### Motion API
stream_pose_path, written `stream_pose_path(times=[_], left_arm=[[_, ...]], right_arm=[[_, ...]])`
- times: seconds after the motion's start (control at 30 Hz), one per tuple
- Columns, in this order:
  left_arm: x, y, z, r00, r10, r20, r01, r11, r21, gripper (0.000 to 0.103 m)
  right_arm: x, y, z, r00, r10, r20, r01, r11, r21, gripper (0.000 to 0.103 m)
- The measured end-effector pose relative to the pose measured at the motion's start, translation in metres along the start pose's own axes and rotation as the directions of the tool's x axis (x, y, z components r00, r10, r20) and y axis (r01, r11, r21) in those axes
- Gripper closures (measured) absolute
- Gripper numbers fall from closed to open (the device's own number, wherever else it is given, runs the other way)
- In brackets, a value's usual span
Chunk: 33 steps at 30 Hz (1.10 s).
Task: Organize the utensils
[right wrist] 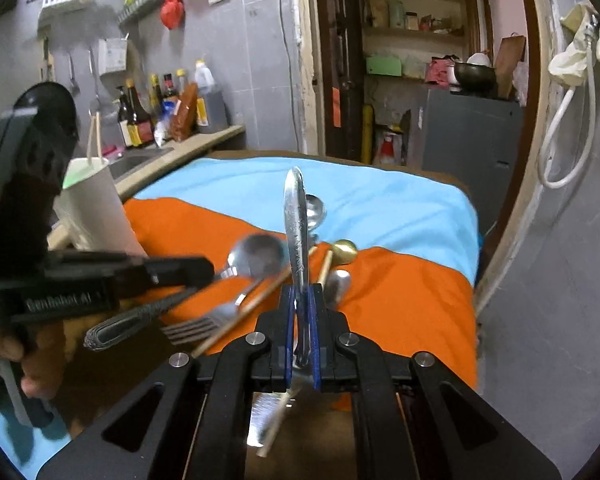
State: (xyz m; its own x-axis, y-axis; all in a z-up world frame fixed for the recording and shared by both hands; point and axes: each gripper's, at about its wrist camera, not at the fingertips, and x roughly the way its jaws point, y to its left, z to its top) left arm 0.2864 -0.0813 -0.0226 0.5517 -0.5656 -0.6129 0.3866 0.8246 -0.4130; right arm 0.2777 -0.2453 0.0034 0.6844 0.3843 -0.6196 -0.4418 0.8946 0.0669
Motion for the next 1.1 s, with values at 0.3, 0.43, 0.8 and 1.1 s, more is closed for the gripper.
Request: stream_pose_path(times=[0.3, 0.43, 0.8, 1.1], left_arm=[[0.014, 0.006, -0.006, 0.991, -0.004, -0.137, 0.006, 1.000, 0.013, 0.103], [0.013, 0.004, -0.004, 0.990, -0.046, -0.135, 0.050, 0.999, 0.023, 0.103], [0.021, -0.017, -0.004, 0.962, 0.044, -0.270, 0.020, 0.973, 0.229, 0.102], [0.036, -0.033, -0.018, 0.952, 0.100, -0.288, -0.007, 0.952, 0.306, 0.101]], right_arm=[[0.009, -0.004, -0.008, 0.999, 0.007, -0.043, -0.006, 1.000, 0.021, 0.098], [0.007, -0.009, -0.012, 0.999, 0.009, -0.042, -0.007, 0.999, 0.040, 0.098], [0.004, -0.019, -0.017, 0.999, 0.023, -0.047, -0.020, 0.998, 0.064, 0.098], [0.003, -0.022, -0.018, 0.999, 0.026, -0.041, -0.023, 0.997, 0.073, 0.098]])
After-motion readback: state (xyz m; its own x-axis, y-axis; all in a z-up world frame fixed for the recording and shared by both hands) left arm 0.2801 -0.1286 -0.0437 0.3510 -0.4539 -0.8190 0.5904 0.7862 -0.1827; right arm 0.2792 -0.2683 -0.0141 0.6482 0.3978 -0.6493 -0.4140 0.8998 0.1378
